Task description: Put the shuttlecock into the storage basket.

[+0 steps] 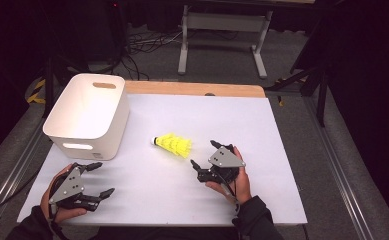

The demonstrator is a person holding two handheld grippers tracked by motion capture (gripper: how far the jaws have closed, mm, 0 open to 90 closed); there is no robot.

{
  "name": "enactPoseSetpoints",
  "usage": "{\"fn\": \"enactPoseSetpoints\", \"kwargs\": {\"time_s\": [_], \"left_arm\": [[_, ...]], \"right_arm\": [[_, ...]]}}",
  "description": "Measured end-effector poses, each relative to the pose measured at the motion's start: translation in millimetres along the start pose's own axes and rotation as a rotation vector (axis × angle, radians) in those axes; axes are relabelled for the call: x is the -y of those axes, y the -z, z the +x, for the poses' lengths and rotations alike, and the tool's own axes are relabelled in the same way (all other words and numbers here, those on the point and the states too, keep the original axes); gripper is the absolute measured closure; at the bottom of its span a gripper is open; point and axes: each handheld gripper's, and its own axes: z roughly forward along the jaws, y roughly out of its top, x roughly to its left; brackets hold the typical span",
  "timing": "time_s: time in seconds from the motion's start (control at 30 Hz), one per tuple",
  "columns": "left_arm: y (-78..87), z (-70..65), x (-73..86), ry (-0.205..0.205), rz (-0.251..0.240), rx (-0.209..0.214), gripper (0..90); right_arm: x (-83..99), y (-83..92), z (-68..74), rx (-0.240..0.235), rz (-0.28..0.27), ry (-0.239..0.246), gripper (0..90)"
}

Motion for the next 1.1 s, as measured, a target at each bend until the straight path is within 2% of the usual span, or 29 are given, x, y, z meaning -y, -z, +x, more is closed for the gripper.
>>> {"fn": "enactPoseSetpoints", "kwargs": {"time_s": [0.23,0.4,0.63,0.8,1.1], "left_arm": [[2.0,0.0,-0.7,0.004,-0.016,-0.007,13.6],[1.7,-0.2,-0.8,0.001,-0.012,0.001,13.5],[1.6,-0.4,-0.6,0.003,-0.01,0.005,13.5],[1.4,-0.4,-0.6,0.004,-0.01,0.009,13.4],[1.6,-0.3,-0.4,0.002,-0.009,0.011,13.4]], "right_arm": [[0.5,-13.2,1.3,-0.02,0.053,-0.011,13.0],[-1.0,-21.6,4.9,-0.062,0.083,-0.015,13.4],[-2.4,-35.0,11.3,-0.141,0.138,-0.028,19.3],[-3.2,-48.9,17.3,-0.199,0.204,-0.035,23.3],[-7.2,-69.7,21.3,-0.246,0.24,-0.087,27.9]]}}
